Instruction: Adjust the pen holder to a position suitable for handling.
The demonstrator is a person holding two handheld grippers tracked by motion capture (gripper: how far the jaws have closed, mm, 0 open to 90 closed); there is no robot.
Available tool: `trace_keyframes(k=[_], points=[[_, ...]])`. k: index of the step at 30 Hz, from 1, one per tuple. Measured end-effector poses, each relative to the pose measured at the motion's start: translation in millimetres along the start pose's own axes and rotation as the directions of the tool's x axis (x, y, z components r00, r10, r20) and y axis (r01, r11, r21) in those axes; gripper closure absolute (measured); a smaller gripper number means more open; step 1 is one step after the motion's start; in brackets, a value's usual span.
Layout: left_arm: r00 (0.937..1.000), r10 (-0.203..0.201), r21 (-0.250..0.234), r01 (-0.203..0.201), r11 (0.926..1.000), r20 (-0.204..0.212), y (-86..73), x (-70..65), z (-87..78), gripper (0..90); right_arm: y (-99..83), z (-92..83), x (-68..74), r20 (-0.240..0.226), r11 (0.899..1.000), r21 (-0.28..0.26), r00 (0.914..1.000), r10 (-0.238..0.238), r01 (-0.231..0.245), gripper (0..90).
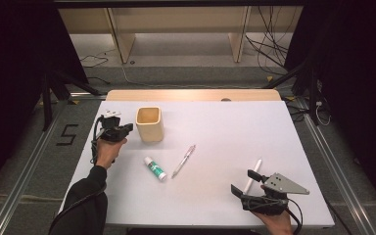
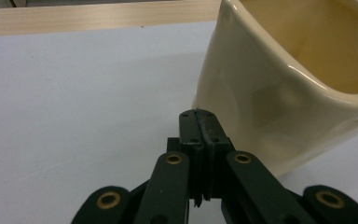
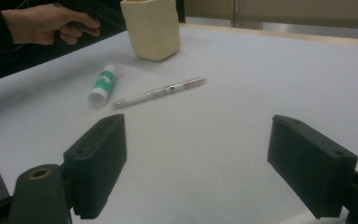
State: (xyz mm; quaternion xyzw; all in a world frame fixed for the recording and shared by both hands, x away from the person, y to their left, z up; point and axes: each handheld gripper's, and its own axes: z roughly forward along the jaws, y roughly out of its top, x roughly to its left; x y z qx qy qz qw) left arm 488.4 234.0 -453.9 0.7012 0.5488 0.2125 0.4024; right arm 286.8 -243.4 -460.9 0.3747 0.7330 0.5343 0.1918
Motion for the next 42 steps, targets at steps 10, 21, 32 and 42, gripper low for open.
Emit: trace_keyframes(k=[10, 21, 32, 42], points=[[0.9999, 0.001, 0.019, -0.001, 0.9998, 0.010, 0.7, -1.7, 12.2, 89.1, -0.3, 0.8, -0.3, -0.002, 1.000, 0.002, 1.0000, 0.000, 0.000, 20.2], [0.9995, 0.017, 0.027, -0.018, 0.9995, 0.026, 5.2, -4.7, 19.1, 89.2, -0.5, 1.2, 0.2, -0.001, 1.000, 0.006, 1.0000, 0.002, -0.002, 20.4], [0.9991, -0.005, 0.042, 0.003, 0.9991, 0.042, 5.5, -3.7, 23.5, 89.4, -1.0, 2.8, 0.8, -0.006, 1.000, 0.012, 1.0000, 0.001, -0.001, 20.5], [0.9977, -0.025, 0.046, 0.022, 0.9987, 0.062, 5.8, -16.6, 29.3, 89.4, -0.8, 2.6, 0.9, -0.006, 1.000, 0.011, 1.0000, 0.000, 0.000, 20.5]])
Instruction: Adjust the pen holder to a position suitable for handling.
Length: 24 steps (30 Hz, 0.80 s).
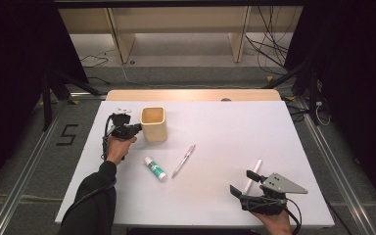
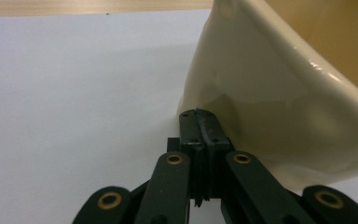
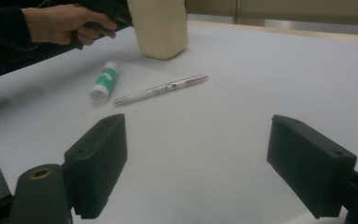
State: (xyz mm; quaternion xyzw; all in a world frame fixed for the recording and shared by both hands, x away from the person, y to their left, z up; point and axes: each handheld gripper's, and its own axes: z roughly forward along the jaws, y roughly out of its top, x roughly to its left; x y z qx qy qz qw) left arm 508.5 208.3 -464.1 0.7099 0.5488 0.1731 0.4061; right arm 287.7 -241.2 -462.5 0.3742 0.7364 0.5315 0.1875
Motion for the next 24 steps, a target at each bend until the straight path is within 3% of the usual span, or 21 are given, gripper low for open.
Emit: trace_keyframes(k=[15, 24], points=[[0.9980, 0.042, 0.013, -0.042, 0.9990, 0.048, 7.0, -36.7, 17.3, 89.4, 0.3, -0.8, -0.1, -0.003, 1.000, -0.001, 1.0000, 0.000, 0.000, 20.7], [0.9961, 0.060, 0.016, -0.061, 0.9980, 0.065, 9.9, -51.6, 24.5, 89.4, 0.2, -0.6, -0.3, -0.005, 1.000, -0.002, 1.0000, 0.000, 0.000, 20.7]])
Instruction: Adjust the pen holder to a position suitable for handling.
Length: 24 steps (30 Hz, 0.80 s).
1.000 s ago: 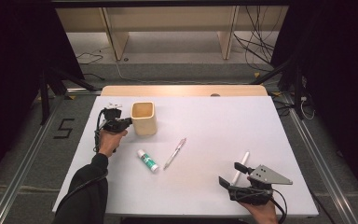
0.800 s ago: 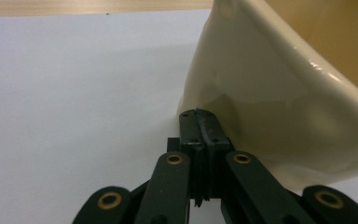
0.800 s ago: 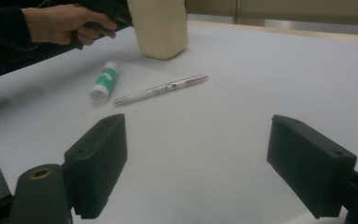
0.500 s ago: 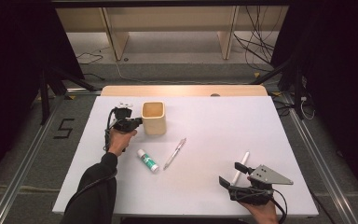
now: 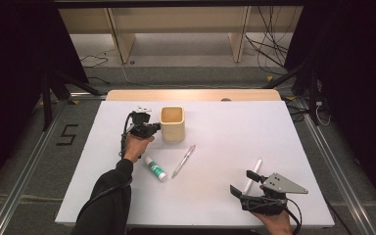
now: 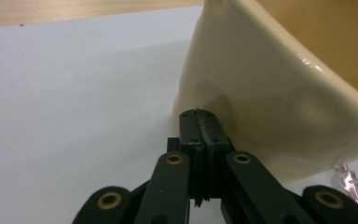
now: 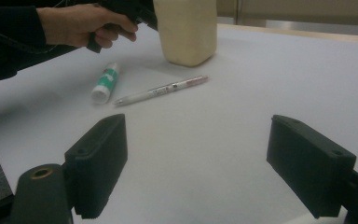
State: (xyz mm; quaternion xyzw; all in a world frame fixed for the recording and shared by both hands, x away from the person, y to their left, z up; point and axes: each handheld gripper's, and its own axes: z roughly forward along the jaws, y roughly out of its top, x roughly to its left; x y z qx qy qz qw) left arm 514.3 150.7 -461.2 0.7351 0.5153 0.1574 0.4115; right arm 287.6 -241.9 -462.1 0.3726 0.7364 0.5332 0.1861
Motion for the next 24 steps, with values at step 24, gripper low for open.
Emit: trace_keyframes(k=[24], points=[[0.9982, 0.042, 0.008, -0.043, 0.9990, 0.043, 9.6, -34.5, 18.2, 89.4, -0.2, -0.3, -0.6, 0.000, 1.000, -0.003, 1.0000, 0.003, -0.003, 20.9]])
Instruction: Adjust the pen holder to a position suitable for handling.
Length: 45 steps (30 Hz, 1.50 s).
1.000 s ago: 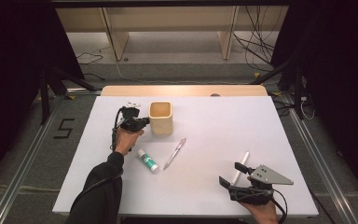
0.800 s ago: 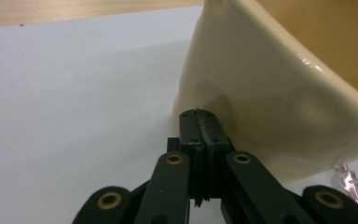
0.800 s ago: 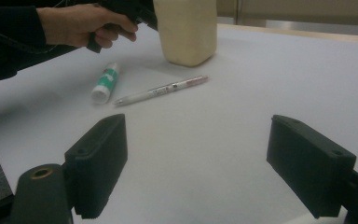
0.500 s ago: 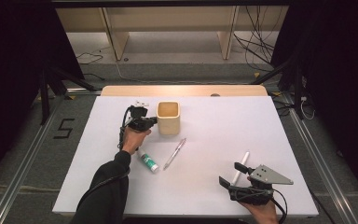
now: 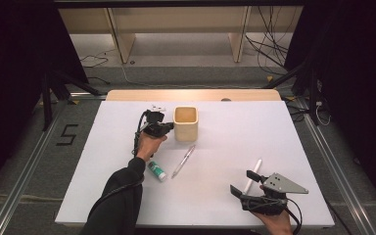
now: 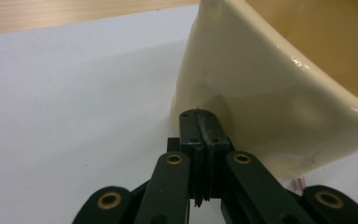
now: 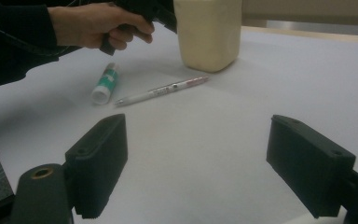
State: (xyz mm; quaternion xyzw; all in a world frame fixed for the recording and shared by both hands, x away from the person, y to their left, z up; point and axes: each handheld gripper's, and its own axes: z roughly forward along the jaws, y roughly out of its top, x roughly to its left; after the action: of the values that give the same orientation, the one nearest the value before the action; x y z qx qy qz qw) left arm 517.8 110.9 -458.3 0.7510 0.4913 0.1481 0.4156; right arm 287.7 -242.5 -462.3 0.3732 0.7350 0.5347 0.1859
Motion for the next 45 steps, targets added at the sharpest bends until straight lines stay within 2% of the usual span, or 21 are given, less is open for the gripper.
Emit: trace_keyframes(k=[10, 23, 28, 30, 32, 34, 37, 41, 43, 45], points=[[0.9999, 0.001, -0.003, -0.001, 1.0000, 0.014, 2.4, -10.7, 6.9, 89.4, 0.1, -0.5, -0.2, -0.002, 1.000, -0.001, 1.0000, -0.002, 0.002, 21.0], [0.9998, -0.010, -0.003, 0.010, 0.9999, 0.016, 1.7, -11.8, 9.0, 89.3, -0.2, -0.3, 0.1, -0.002, 1.000, 0.002, 1.0000, 0.002, -0.002, 21.0], [0.9999, -0.001, 0.002, 0.001, 1.0000, 0.014, 2.5, -12.4, 7.4, 89.1, -0.1, -1.0, -0.3, 0.000, 1.000, -0.001, 1.0000, -0.001, 0.001, 21.0], [0.9999, 0.011, 0.006, -0.011, 0.9999, 0.000, 6.0, -12.5, 1.9, 88.9, -0.2, -1.4, -0.7, 0.003, 1.000, -0.005, 1.0000, 0.001, -0.001, 21.0], [0.9998, 0.002, 0.013, -0.002, 0.9999, -0.019, 9.1, -11.2, -3.3, 86.8, 0.0, -2.0, -1.0, 0.004, 1.000, -0.004, 1.0000, 0.002, -0.002, 21.0], [0.9997, -0.016, 0.022, 0.016, 0.9996, -0.019, 11.6, -9.1, -8.9, 84.5, 0.1, -2.2, -0.9, 0.003, 1.000, -0.004, 1.0000, 0.001, -0.001, 21.0], [0.9996, -0.008, 0.044, 0.009, 0.9990, -0.026, 13.4, -8.7, -15.2, 80.4, 0.0, -1.8, -0.7, 0.002, 1.000, -0.008, 1.0000, 0.002, -0.002, 21.0], [0.9995, -0.023, 0.071, 0.024, 0.9972, -0.021, 12.7, -7.9, -27.4, 68.3, 0.2, -2.1, -0.1, 0.005, 1.000, -0.002, 1.0000, -0.001, 0.001, 21.0], [0.9996, -0.019, 0.084, 0.021, 0.9962, -0.020, 12.3, -7.9, -29.2, 59.4, 0.2, -1.9, -0.2, 0.006, 1.000, -0.001, 1.0000, 0.000, 0.000, 21.0], [0.9999, -0.014, 0.097, 0.014, 0.9952, -0.002, 9.7, -10.4, -34.6, 54.8, 0.1, -1.6, -0.1, 0.006, 1.000, -0.001, 1.0000, -0.001, 0.001, 21.0]])
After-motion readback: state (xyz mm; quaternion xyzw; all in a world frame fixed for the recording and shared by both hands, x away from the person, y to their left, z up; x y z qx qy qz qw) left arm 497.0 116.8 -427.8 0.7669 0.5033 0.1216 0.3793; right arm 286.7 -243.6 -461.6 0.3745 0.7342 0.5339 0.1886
